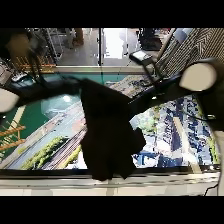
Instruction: Fold the clothes and pants, and hang the long-sleeved shirts on hangers.
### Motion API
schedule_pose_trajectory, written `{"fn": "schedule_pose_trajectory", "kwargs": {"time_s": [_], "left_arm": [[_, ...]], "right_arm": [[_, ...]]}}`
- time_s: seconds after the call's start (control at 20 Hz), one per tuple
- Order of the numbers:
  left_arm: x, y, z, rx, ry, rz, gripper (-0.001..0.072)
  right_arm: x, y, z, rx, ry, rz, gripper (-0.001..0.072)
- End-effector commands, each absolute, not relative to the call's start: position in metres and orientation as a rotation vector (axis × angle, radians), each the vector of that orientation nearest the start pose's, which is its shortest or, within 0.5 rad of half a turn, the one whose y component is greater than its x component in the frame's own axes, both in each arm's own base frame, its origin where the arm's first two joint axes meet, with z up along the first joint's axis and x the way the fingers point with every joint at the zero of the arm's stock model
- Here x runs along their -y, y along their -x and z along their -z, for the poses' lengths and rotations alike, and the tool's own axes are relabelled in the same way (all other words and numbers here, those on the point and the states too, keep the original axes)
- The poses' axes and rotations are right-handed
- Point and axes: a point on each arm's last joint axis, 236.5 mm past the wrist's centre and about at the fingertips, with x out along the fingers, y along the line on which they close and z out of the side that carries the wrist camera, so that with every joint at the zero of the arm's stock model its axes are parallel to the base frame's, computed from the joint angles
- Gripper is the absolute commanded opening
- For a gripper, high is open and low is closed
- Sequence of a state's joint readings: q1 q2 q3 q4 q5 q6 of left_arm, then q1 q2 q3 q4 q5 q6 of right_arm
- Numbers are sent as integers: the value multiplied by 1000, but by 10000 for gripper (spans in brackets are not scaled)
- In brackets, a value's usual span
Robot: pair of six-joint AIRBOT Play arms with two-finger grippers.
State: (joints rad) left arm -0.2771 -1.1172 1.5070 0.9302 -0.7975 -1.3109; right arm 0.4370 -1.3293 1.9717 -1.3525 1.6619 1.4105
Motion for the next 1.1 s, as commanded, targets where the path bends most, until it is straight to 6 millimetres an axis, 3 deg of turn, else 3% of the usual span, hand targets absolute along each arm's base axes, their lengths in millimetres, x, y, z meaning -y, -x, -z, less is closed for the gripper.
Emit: {"fn": "schedule_pose_trajectory", "kwargs": {"time_s": [0.0,0.05,0.1,0.2,0.3,0.5,0.65,0.75,0.85,0.95,1.05], "left_arm": [[197,-392,-422,-158,183,674,11],[200,-387,-433,-140,165,691,11],[204,-386,-432,-148,152,703,11],[217,-392,-401,-251,136,736,12],[233,-405,-359,-376,122,771,12],[249,-438,-274,-600,117,790,12],[255,-454,-227,-711,123,790,12],[256,-458,-219,-727,126,788,12],[256,-456,-223,-719,124,790,12],[255,-454,-229,-705,116,793,12],[255,-452,-232,-698,112,795,12]], "right_arm": [[-195,-286,-309,-849,346,-753,22],[-197,-285,-333,-744,336,-760,21],[-200,-288,-353,-649,310,-754,21],[-212,-304,-362,-560,261,-753,22],[-227,-332,-332,-589,225,-754,23],[-247,-376,-240,-751,199,-738,24],[-262,-394,-220,-768,162,-749,23],[-265,-408,-219,-739,145,-728,24],[-266,-415,-220,-719,134,-718,55],[-266,-415,-220,-720,130,-717,294],[-265,-411,-217,-760,86,-700,352]]}}
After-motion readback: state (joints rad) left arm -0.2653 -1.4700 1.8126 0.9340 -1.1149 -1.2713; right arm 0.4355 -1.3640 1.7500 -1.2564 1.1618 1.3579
